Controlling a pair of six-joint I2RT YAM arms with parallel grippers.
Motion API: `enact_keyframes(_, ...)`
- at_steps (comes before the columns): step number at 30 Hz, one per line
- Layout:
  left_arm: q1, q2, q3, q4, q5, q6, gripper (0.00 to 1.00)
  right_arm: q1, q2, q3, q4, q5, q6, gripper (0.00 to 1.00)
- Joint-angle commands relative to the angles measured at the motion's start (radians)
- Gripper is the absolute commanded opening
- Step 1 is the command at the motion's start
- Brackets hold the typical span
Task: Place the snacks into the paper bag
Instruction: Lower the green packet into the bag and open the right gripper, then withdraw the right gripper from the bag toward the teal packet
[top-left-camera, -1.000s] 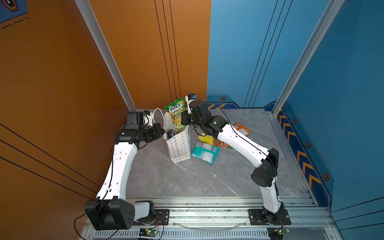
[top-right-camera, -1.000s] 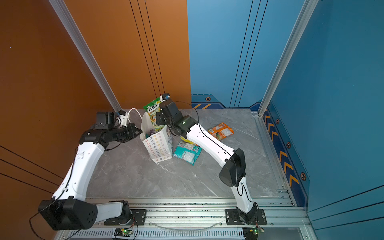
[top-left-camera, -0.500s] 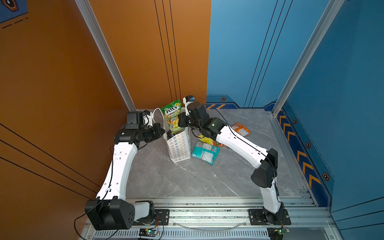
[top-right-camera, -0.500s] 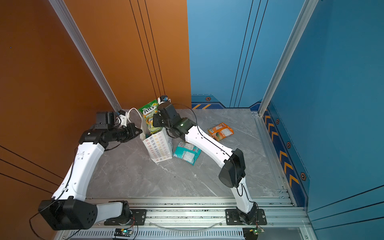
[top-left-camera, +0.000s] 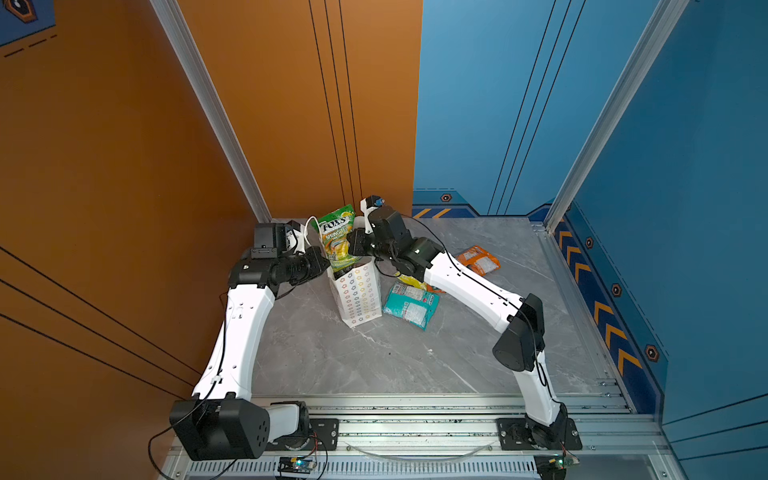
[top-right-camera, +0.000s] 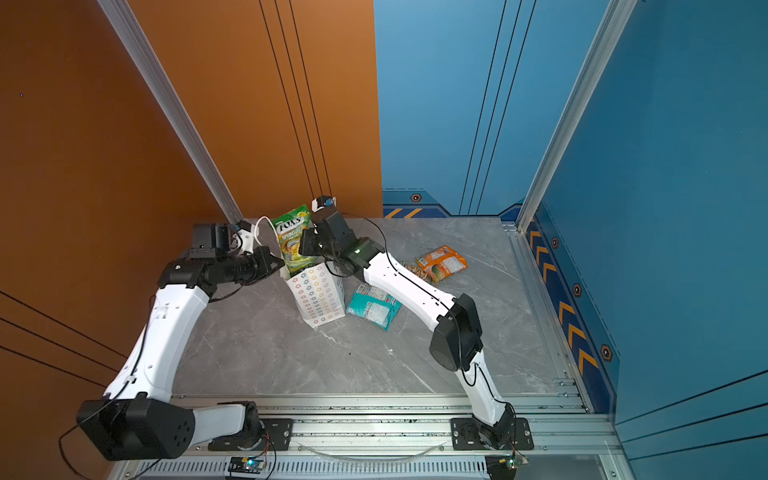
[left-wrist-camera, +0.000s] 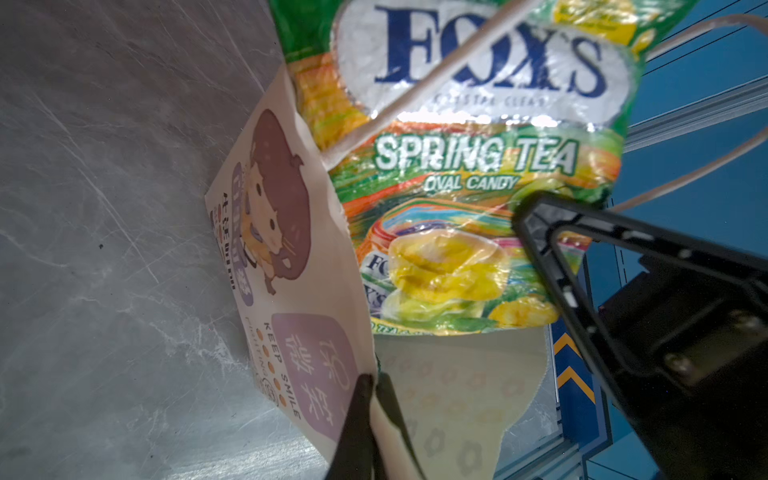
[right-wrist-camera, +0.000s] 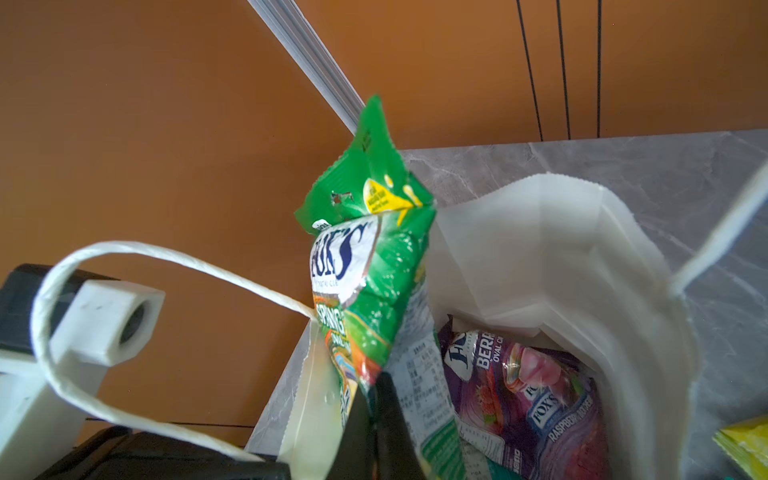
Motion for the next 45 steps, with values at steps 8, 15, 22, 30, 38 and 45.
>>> enact_keyframes(8,0.0,-0.016,0.028,-0.009,0.032,0.001,0.0,-0.02,-0.052,-0.07,0.098,-0.053,0.058,0.0)
enact_keyframes(15,0.003,-0.013,0.031,-0.009,0.033,0.001,0.0,-0.044,-0.129,-0.183,0.144,-0.071,0.085,0.0)
enact_keyframes(22,0.003,-0.009,0.035,-0.01,0.034,0.001,0.0,-0.057,-0.155,-0.235,0.165,-0.099,0.103,0.0)
enact_keyframes(30,0.005,-0.015,0.039,-0.01,0.034,-0.002,0.0,-0.065,-0.156,-0.249,0.185,-0.14,0.137,0.0)
enact_keyframes(38,0.006,-0.019,0.039,-0.01,0.035,-0.001,0.0,-0.088,-0.217,-0.246,0.189,-0.134,0.11,0.47)
enact_keyframes(45,0.008,-0.015,0.042,-0.01,0.037,-0.002,0.0,-0.115,-0.316,-0.273,0.186,-0.132,0.053,0.52)
